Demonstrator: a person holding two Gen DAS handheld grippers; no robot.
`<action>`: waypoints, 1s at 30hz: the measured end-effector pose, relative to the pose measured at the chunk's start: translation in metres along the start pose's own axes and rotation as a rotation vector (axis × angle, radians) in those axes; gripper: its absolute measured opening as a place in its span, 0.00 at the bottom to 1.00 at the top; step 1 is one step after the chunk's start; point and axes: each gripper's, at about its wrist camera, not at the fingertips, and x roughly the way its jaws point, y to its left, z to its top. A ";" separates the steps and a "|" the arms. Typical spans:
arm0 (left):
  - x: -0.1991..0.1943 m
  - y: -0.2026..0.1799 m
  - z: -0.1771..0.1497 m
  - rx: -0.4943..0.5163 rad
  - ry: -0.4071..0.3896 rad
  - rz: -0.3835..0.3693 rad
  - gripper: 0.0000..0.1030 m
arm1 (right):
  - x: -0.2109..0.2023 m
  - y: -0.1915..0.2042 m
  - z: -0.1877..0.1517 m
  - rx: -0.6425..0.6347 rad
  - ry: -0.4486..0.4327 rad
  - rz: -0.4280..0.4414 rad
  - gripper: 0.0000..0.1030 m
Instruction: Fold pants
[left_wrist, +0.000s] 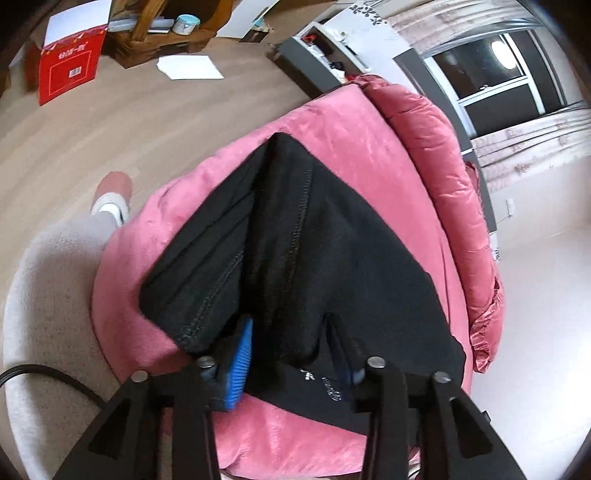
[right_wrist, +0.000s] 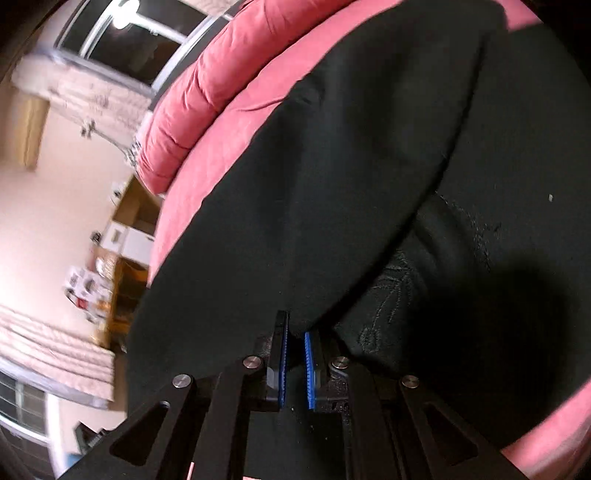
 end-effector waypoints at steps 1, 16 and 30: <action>-0.001 0.000 -0.002 0.000 0.000 -0.014 0.46 | 0.000 0.007 0.001 -0.018 -0.001 -0.003 0.09; -0.005 -0.005 -0.009 -0.048 -0.047 -0.066 0.49 | -0.018 -0.004 0.029 -0.006 -0.067 -0.021 0.25; 0.006 -0.020 0.000 -0.059 -0.049 -0.011 0.12 | -0.041 0.028 0.056 -0.115 -0.134 -0.055 0.09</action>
